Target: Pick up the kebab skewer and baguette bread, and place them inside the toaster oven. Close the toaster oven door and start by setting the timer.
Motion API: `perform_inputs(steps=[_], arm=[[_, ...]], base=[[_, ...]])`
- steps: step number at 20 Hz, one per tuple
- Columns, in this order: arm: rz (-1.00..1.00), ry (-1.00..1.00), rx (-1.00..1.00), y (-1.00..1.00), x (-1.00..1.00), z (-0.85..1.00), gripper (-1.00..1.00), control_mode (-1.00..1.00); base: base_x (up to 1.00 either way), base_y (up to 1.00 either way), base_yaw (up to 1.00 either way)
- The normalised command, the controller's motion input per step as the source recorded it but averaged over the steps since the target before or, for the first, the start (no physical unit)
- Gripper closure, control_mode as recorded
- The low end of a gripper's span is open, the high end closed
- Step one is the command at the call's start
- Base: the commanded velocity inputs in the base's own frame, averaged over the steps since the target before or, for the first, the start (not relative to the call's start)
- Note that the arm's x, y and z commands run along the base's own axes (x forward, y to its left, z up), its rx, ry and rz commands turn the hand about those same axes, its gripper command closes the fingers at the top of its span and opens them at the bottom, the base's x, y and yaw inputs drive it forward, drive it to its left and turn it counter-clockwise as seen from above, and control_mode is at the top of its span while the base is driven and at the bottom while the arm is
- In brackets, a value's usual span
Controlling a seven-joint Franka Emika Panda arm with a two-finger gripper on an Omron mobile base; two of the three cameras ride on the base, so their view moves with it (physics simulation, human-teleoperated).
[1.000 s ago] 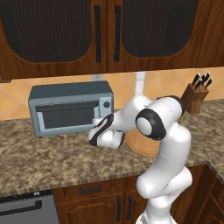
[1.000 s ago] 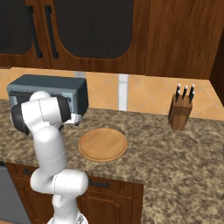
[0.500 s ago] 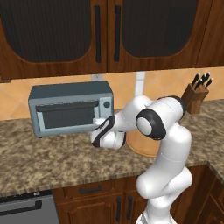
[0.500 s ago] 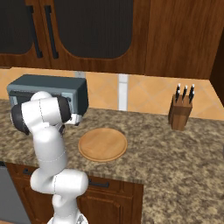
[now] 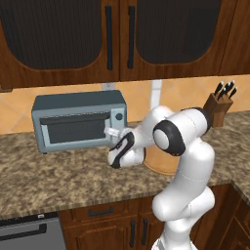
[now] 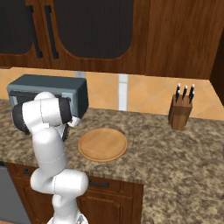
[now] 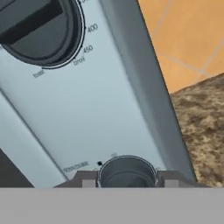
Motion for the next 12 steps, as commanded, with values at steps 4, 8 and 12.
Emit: perform_inputs(steps=[4, 8, 12], arm=[[-0.02, -0.09, 0.38, -0.28, 0.0, 0.0, 1.0, -1.0], [-0.02, -0.1, 0.41, -0.34, 0.0, 0.0, 1.0, -1.0], [-0.03, -0.13, 0.43, -0.33, 0.0, 0.0, 1.0, -1.0]], base=[[0.0, 0.0, 0.0], [0.0, 0.0, 0.0], [0.0, 0.0, 0.0]])
